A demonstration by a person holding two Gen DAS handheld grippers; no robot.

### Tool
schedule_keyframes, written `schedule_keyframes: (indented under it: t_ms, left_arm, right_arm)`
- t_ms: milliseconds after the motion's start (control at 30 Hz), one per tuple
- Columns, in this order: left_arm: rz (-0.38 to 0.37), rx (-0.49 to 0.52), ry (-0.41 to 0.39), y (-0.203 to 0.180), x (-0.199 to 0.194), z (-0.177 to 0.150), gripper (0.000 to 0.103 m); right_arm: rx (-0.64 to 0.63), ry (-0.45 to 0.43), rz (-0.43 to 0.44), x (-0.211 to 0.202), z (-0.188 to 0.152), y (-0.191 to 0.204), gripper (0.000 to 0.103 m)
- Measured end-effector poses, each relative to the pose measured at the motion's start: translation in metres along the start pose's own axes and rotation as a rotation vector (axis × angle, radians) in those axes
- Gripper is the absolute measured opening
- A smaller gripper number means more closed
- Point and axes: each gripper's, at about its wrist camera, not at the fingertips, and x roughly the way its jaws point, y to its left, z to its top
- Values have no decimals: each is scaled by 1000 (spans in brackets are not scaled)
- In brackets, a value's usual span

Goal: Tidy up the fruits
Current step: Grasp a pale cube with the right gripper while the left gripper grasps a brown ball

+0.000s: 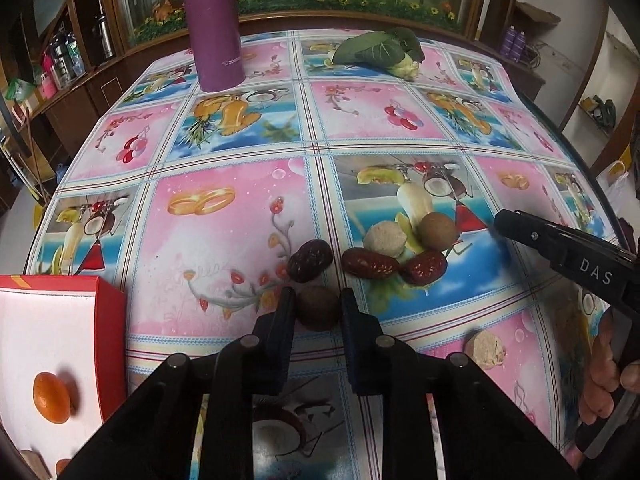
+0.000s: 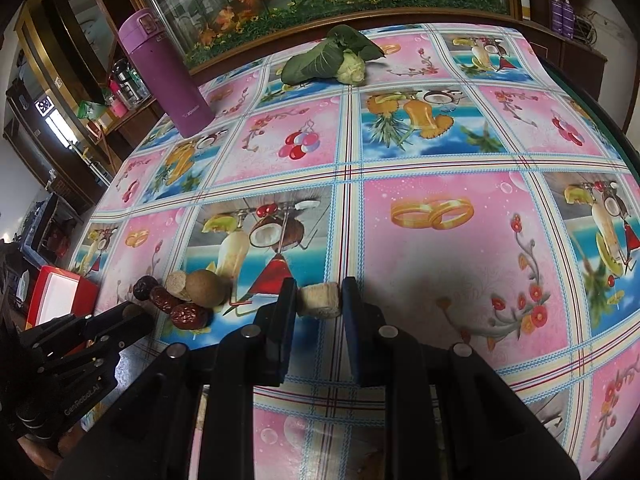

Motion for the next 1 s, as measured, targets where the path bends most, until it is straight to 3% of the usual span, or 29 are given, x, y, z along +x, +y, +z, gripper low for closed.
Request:
schedule_keyframes:
  t_ms: [1000]
  left_arm:
    - [-13, -72, -149, 21, -99, -44, 21]
  right_arm:
    - [28, -43, -49, -4, 1, -8, 24]
